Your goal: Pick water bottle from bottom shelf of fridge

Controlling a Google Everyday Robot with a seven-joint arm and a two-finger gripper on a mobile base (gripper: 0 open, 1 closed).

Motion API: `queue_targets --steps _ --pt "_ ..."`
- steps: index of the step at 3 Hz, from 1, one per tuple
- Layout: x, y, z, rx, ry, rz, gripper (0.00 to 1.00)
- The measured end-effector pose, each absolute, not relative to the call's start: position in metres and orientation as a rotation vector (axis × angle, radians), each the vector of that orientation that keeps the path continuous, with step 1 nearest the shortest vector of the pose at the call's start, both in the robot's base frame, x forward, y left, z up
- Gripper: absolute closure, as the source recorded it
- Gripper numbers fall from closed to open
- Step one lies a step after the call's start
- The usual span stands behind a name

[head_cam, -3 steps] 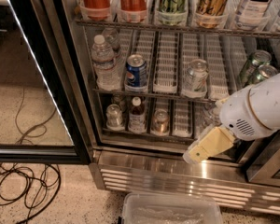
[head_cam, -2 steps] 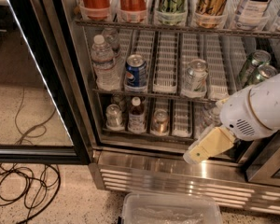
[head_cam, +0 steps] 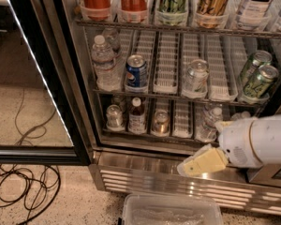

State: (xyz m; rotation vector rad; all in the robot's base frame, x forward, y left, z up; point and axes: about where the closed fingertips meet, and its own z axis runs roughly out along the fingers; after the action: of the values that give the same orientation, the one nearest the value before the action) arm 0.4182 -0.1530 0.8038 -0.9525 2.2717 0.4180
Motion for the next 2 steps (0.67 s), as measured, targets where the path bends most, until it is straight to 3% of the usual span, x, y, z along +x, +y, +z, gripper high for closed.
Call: queue_targets --steps 2 --pt "0.430 -0.149 0.718 -0.551 2.088 0.624 0.00"
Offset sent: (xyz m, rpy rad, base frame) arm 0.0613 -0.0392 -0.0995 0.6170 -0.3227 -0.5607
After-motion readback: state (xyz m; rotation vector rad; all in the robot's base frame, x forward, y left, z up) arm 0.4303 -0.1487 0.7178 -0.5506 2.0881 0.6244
